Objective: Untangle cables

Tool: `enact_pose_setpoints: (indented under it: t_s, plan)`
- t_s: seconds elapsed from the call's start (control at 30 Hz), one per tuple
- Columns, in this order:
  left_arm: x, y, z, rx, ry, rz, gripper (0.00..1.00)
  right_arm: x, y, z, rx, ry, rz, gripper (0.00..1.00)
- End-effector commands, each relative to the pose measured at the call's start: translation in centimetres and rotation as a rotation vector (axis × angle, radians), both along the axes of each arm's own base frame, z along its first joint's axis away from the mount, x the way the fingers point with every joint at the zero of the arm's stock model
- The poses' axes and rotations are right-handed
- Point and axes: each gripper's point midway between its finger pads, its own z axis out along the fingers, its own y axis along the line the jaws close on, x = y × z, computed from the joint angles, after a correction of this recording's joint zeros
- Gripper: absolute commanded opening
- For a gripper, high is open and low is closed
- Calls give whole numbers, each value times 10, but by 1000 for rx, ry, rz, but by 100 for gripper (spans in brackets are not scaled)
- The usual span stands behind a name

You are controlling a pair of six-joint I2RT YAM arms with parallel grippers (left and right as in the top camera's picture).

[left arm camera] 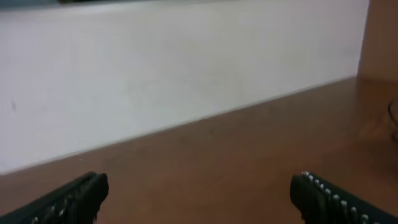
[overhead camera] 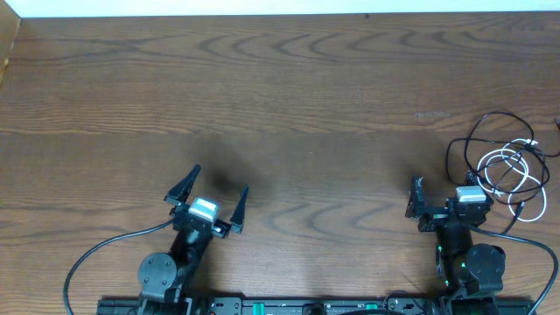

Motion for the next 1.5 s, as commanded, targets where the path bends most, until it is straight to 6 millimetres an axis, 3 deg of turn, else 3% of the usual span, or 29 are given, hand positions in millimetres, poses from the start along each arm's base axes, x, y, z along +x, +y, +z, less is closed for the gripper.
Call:
enact_pose_setpoints:
  t_s: [0.0, 0.23, 1.47]
  plan:
    - [-1, -2, -11, 26, 32, -13, 98, 0, -1, 0, -10, -2, -3, 99]
    - [-3, -2, -48, 52, 184, -12, 98, 0, -1, 0, -10, -2, -3, 99]
    - [-3, -2, -47, 43, 185, -14, 98, 0, -1, 0, -10, -2, -3, 99]
